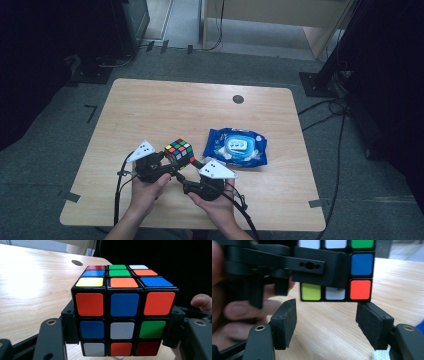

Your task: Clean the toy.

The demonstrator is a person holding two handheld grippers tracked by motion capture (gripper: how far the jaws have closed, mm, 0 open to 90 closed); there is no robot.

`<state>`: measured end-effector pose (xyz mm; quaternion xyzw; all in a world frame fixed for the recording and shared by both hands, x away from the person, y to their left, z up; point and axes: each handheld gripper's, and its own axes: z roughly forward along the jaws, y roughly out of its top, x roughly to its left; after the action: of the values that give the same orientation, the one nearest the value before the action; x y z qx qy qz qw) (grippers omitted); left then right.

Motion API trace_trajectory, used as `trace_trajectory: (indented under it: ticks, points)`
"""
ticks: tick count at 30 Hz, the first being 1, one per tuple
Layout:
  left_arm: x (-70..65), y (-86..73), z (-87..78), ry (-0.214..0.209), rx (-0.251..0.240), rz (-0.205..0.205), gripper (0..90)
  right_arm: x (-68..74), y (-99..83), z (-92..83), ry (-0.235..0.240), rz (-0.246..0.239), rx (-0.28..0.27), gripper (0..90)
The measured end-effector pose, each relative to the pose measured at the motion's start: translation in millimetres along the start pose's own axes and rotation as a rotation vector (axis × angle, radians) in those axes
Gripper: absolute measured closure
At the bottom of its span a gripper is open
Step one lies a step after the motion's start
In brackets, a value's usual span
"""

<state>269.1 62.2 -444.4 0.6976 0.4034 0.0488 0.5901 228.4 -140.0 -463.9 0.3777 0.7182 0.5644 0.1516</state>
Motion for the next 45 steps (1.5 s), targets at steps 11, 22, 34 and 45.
trace_trajectory:
  ticks: [11, 22, 34, 45]
  points:
    - [-7.9, -3.8, 7.6, -0.031, 0.028, -0.006, 34.1, -0.2, -2.2, 1.4, -0.074, -0.045, -0.049, 32.3]
    - [-5.2, -1.6, 6.4, -0.071, 0.022, 0.005, 31.1, -4.3, -2.2, -1.0, -0.049, -0.053, -0.037, 34.4]
    - [-2.3, 4.7, -1.5, -0.143, -0.019, 0.036, 25.7, -19.6, 1.7, -10.1, 0.057, 0.017, -0.008, 34.6]
    - [3.9, 8.1, -7.5, -0.211, -0.047, 0.013, 25.4, -25.5, 4.2, -15.4, 0.088, 0.042, -0.012, 34.7]
